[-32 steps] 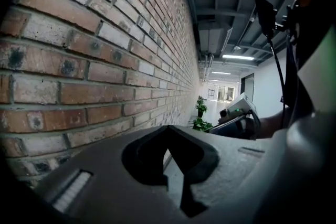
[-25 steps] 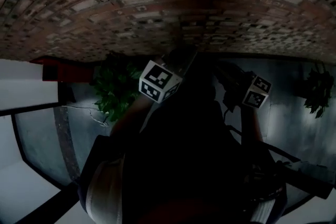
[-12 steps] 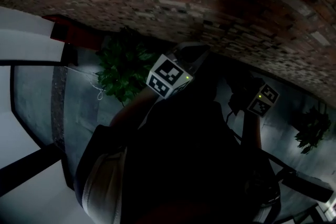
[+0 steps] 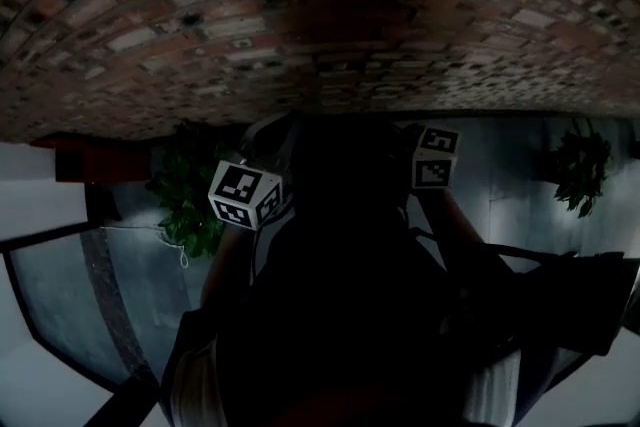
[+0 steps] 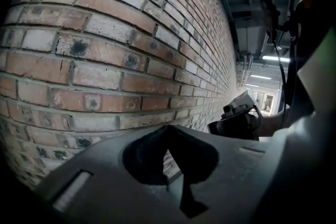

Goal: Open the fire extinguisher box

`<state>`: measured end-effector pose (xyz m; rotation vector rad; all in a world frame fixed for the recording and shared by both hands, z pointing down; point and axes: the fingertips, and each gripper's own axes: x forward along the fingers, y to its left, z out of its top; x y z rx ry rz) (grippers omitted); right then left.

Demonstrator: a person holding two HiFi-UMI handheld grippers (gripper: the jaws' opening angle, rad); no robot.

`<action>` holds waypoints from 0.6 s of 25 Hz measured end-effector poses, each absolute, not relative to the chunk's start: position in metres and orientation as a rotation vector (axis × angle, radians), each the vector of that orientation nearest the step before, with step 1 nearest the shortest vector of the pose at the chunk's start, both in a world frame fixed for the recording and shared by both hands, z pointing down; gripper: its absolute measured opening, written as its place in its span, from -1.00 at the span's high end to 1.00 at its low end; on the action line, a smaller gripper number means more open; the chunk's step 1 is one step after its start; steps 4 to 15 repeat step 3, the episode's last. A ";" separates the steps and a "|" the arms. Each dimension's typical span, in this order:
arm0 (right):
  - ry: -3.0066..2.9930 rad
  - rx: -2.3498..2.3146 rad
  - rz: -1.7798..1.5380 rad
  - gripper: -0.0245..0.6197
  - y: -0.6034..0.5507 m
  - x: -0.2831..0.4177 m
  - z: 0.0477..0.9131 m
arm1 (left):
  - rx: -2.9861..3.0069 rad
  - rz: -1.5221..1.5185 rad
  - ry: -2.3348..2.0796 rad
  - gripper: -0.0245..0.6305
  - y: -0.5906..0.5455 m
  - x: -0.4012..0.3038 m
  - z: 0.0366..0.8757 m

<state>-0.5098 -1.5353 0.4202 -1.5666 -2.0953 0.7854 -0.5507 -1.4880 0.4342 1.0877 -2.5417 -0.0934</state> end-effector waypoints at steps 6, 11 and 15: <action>-2.056 -1.574 0.799 0.92 -1.533 -0.512 0.420 | 1.069 -0.116 -2.529 0.92 -1.488 -0.554 0.437; -2.056 -1.574 0.799 0.92 -1.533 -0.512 0.420 | 1.069 -0.116 -2.529 0.92 -1.488 -0.554 0.437; -2.056 -1.574 0.799 0.92 -1.533 -0.512 0.420 | 1.069 -0.116 -2.529 0.92 -1.488 -0.554 0.437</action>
